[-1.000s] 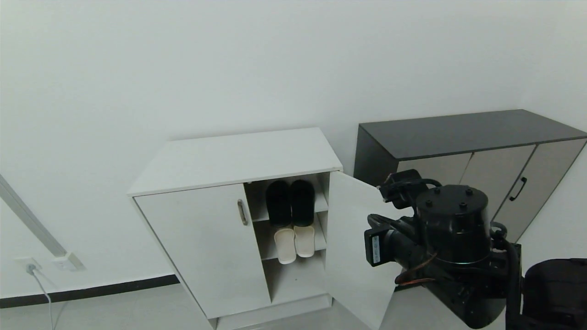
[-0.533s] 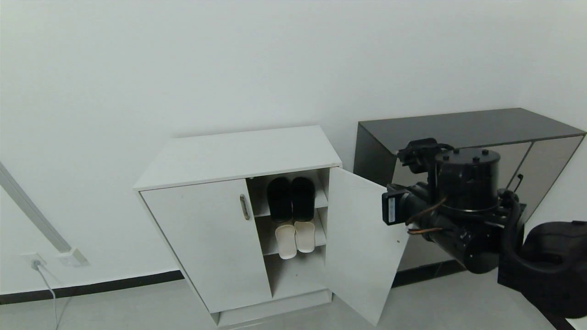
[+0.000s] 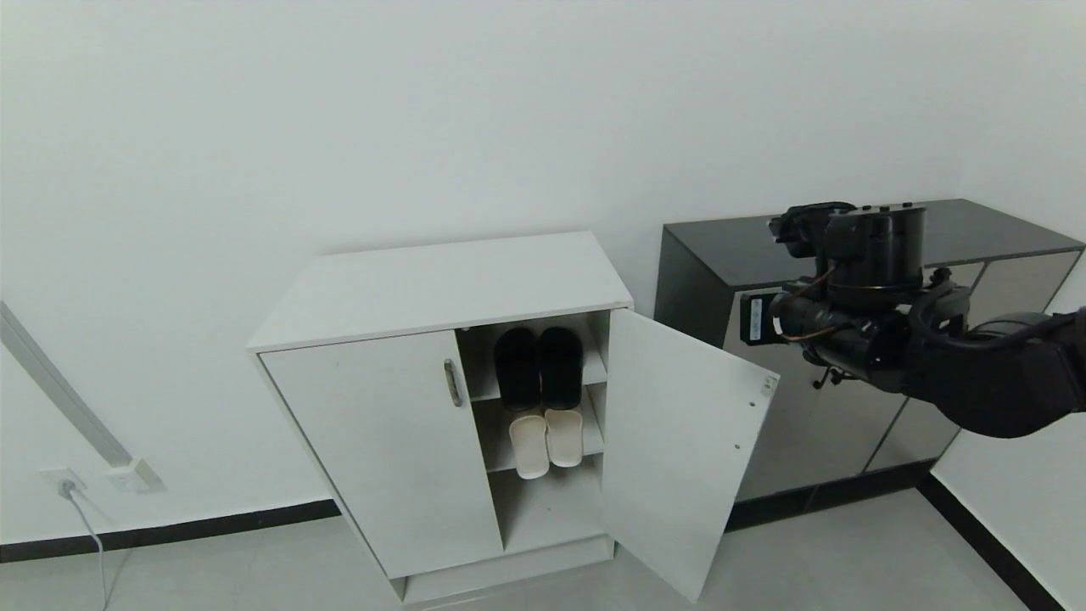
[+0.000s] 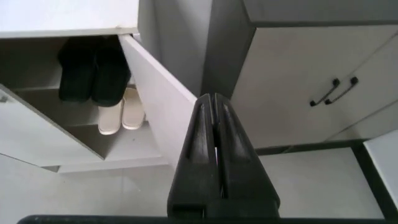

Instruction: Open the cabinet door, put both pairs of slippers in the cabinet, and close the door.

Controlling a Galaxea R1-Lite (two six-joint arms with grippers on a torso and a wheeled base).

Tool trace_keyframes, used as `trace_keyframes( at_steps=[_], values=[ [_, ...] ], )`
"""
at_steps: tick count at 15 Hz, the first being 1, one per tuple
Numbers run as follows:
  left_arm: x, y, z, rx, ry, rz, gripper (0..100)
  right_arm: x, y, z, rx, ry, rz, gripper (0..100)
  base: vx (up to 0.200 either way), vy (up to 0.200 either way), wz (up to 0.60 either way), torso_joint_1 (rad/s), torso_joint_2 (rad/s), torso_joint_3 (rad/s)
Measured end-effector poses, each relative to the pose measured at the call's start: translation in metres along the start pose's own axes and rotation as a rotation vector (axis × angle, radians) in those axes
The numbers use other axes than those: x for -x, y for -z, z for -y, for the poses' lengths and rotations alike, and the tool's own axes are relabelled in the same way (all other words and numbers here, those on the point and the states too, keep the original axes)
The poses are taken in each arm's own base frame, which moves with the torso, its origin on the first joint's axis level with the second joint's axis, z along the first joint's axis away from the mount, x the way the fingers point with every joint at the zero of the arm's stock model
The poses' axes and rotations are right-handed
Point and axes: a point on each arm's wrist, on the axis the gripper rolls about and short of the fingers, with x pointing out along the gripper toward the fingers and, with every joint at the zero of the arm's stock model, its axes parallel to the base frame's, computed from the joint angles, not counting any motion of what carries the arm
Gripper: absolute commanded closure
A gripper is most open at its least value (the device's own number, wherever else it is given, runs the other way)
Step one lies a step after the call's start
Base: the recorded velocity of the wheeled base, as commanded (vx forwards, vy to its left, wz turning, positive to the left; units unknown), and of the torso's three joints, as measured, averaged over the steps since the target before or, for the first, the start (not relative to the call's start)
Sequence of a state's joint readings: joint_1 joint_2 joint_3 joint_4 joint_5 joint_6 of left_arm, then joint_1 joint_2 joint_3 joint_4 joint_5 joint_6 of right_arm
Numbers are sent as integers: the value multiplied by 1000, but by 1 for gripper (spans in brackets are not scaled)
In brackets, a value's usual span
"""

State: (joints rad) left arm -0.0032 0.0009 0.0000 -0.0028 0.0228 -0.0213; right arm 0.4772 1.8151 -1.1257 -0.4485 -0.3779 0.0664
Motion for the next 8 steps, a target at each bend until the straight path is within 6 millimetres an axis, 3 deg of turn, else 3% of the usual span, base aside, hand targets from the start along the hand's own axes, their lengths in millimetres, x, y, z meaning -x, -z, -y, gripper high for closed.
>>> trace_keyframes(
  at_steps=[8],
  values=[
    [0, 0, 0, 0, 0, 0, 100, -44, 22, 19, -53, 5, -74, 100, 0, 0, 0, 0, 0, 0]
  ],
)
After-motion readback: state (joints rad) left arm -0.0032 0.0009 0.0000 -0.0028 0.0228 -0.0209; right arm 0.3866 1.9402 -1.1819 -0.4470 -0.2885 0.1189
